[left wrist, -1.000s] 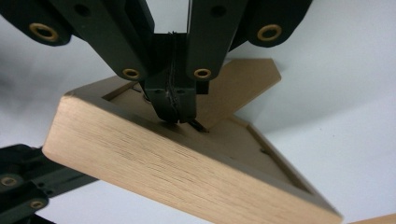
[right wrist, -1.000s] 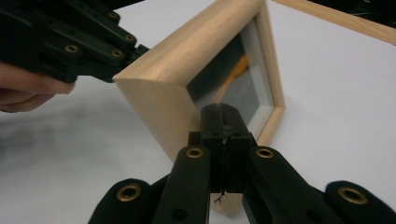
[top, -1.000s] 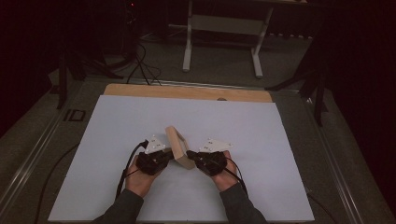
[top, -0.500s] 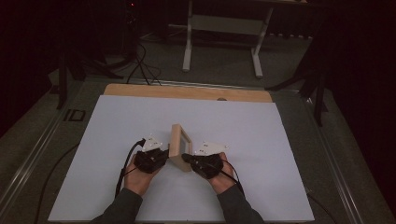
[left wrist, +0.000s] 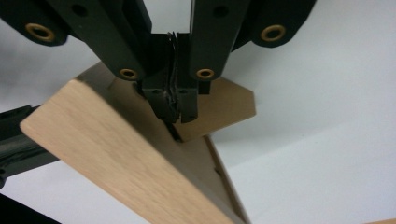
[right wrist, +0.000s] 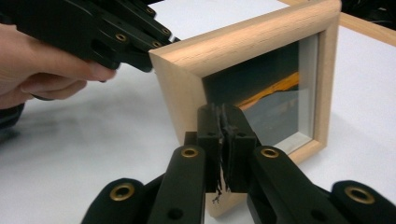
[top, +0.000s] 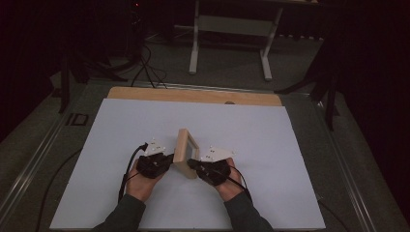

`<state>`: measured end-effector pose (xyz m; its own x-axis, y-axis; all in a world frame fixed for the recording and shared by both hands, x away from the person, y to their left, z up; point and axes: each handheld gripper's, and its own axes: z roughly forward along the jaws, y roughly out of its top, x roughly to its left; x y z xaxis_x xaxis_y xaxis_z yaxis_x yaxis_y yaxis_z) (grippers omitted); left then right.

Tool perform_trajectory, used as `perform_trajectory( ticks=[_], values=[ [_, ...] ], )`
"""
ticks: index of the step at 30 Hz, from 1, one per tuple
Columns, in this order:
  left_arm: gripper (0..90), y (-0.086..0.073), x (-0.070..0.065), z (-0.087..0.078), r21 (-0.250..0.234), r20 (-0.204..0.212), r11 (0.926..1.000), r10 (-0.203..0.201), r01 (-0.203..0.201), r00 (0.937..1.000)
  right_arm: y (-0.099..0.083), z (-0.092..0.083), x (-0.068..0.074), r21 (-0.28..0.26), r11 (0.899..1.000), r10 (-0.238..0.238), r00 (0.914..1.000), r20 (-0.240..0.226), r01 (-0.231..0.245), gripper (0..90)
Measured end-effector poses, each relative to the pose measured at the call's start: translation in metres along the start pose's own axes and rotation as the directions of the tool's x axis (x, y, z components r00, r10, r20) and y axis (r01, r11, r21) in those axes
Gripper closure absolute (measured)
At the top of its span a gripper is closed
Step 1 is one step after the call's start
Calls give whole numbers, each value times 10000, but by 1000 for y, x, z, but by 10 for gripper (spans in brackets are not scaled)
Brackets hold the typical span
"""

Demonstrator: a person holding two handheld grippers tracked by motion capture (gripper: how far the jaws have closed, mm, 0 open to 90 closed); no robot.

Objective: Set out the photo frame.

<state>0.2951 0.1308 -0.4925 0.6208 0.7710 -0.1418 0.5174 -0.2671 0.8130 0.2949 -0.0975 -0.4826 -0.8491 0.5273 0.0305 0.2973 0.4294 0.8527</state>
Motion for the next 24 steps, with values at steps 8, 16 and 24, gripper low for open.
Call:
perform_trajectory(
  ticks=[8,16,24],
  values=[
    [808,2,7,-11,-285,-118,9988,-397,394,9991,1,-6,-7,-101,9999,122,9998,181,-120,786],
    [713,4,7,-19,-506,-107,9981,-365,360,9993,-1,-9,-10,-69,9998,185,9996,220,-184,688],
    [564,8,8,-27,-700,-311,9969,-385,363,9988,-1,-10,-14,-45,9997,243,9994,241,-242,637]
  ],
)
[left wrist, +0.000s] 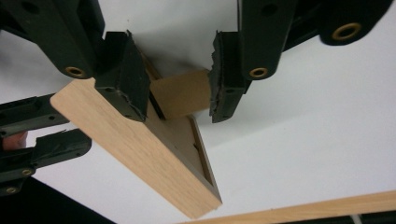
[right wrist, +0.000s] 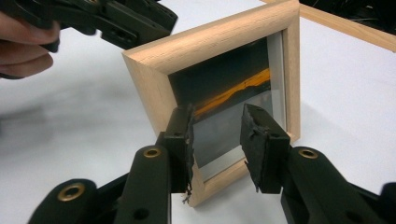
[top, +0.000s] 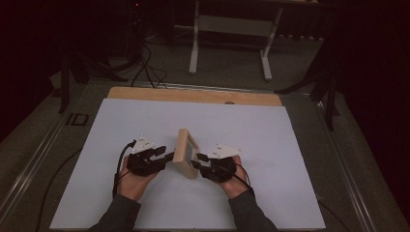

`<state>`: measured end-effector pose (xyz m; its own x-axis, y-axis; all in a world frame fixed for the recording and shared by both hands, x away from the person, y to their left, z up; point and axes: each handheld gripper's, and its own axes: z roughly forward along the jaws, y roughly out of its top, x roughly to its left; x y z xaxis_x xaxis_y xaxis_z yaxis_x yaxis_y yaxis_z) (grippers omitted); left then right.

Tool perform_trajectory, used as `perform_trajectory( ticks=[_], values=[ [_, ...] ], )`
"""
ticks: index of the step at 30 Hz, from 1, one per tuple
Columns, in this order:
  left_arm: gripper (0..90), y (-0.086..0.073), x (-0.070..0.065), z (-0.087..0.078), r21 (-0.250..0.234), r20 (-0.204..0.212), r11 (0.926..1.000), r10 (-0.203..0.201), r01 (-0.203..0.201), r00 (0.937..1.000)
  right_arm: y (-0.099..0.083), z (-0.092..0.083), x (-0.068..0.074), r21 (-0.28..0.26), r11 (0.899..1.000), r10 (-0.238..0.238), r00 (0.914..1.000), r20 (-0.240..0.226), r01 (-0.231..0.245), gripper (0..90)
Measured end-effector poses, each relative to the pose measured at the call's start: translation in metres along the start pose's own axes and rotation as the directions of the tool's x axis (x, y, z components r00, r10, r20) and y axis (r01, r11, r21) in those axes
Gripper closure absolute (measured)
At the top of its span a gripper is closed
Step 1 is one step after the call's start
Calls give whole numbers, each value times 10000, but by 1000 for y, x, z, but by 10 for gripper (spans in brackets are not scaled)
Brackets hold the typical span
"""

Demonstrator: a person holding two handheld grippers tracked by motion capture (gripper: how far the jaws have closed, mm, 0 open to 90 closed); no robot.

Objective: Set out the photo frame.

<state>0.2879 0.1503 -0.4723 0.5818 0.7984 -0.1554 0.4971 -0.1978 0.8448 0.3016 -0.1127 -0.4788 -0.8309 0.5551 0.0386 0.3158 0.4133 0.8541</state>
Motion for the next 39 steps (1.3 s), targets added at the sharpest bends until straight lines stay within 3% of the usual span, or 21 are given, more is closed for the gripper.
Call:
perform_trajectory(
  ticks=[15,24,39],
  values=[
    [362,10,-3,-16,-488,-325,9986,-241,225,9992,0,-3,-4,-52,9999,105,9999,65,-105,608],
    [312,13,-11,-16,-613,254,9976,-296,311,9992,-1,-5,-6,-58,9997,219,9997,121,-218,596],
    [263,11,-27,1,-123,508,9999,20,-14,9987,-1,-7,-9,-55,9997,256,9996,156,-255,589]
  ],
)
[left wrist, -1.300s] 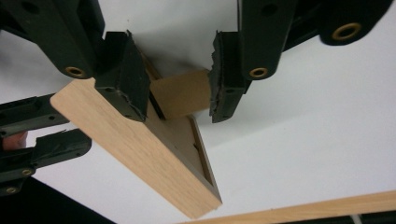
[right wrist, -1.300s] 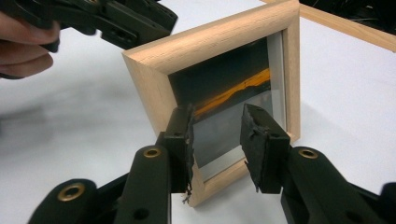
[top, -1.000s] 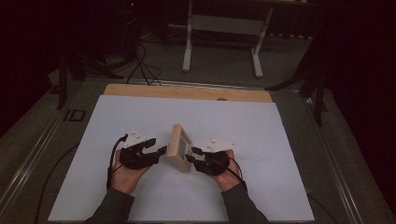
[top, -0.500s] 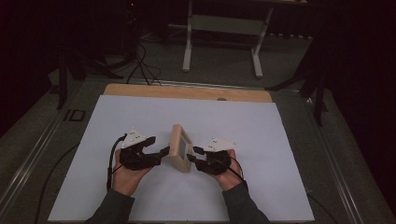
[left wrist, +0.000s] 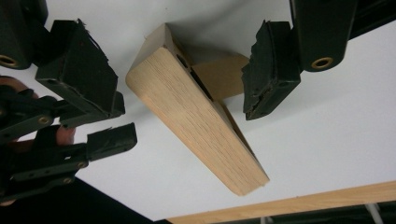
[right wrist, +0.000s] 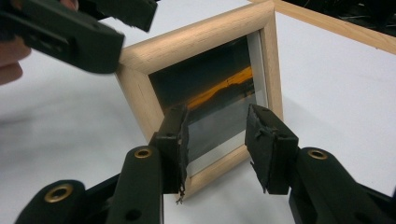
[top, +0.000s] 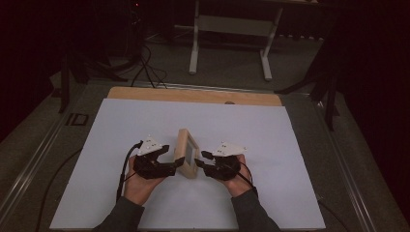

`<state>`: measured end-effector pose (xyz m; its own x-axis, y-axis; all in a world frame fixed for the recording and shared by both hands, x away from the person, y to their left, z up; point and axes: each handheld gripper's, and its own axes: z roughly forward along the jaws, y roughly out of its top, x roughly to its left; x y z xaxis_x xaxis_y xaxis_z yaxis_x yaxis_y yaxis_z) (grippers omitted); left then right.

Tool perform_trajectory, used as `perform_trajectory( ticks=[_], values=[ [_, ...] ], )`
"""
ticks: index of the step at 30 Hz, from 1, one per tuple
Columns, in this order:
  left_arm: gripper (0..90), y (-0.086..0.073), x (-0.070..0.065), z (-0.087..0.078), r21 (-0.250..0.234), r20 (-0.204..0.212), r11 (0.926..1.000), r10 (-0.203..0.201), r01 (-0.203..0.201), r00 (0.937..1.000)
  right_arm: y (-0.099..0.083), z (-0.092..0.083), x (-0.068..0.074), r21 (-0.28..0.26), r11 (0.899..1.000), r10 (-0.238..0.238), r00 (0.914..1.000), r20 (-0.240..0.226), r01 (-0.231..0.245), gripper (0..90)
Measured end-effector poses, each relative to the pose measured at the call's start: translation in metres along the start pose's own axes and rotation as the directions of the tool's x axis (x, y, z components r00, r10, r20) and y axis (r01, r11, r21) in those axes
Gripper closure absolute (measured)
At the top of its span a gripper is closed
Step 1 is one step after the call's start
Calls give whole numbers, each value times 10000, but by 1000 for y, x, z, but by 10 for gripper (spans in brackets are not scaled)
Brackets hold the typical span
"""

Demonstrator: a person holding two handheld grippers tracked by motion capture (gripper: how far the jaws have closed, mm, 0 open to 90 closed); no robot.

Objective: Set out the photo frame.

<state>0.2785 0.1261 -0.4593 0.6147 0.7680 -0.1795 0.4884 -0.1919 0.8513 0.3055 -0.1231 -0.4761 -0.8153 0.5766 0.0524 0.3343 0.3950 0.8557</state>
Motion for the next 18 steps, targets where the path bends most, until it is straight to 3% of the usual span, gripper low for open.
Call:
perform_trajectory(
  ticks=[18],
  values=[
    [278,-7,-2,25,644,-183,9978,-160,171,9997,1,-7,-3,-195,9998,78,9999,134,-76,586]
  ],
)
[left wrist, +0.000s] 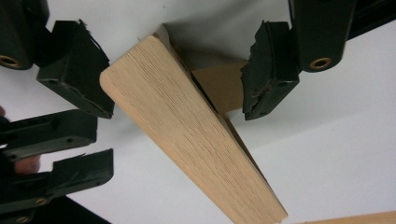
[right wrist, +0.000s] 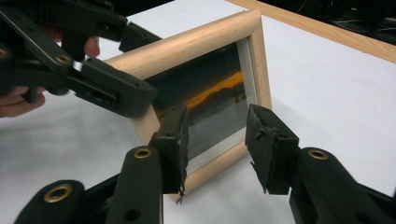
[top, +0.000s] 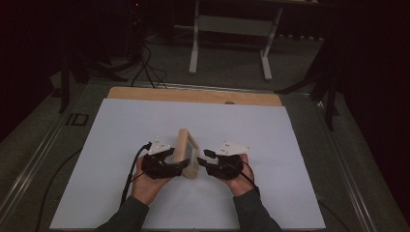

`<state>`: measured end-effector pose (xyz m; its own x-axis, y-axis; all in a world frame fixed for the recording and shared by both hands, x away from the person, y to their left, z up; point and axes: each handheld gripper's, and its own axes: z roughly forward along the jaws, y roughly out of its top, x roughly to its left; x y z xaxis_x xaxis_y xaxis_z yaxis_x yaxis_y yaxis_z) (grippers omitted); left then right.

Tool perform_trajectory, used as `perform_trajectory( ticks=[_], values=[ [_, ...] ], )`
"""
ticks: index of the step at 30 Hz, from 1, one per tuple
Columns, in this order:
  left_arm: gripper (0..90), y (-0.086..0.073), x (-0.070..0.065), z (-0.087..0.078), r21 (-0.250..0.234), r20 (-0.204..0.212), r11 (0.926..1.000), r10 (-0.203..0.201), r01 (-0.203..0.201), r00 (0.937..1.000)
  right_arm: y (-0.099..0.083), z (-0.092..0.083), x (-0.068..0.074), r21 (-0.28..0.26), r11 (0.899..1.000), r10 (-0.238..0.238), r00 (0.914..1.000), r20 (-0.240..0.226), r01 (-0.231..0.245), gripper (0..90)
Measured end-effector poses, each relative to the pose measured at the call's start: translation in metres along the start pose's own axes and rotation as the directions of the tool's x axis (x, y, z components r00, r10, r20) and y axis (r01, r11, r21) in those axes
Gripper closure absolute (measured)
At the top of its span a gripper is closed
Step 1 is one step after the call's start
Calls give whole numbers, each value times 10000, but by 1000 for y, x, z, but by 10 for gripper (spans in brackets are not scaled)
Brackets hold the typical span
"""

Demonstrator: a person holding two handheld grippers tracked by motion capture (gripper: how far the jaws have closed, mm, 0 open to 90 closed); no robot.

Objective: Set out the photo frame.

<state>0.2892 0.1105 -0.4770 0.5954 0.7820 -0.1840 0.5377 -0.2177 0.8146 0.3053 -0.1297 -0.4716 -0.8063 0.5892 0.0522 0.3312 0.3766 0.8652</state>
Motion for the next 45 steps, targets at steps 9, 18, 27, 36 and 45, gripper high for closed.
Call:
perform_trajectory(
  ticks=[9,18,27,36,45],
  values=[
    [357,0,-1,3,83,210,9996,-276,274,9994,0,-1,-2,-53,10000,30,10000,38,-30,585],
    [436,1,-3,3,208,308,9995,-244,238,9992,0,-3,-4,-123,9999,48,9999,90,-47,584],
    [539,3,-2,0,178,98,9992,-348,347,9993,3,-9,-7,-363,9993,133,9996,252,-124,581],
    [571,2,-6,1,135,125,9998,-171,169,9998,6,-16,-11,-584,9982,181,9983,557,-148,570],
    [606,3,-17,2,300,59,9988,394,-396,9992,8,-27,-20,-997,9943,458,9955,825,-375,568]
  ],
)
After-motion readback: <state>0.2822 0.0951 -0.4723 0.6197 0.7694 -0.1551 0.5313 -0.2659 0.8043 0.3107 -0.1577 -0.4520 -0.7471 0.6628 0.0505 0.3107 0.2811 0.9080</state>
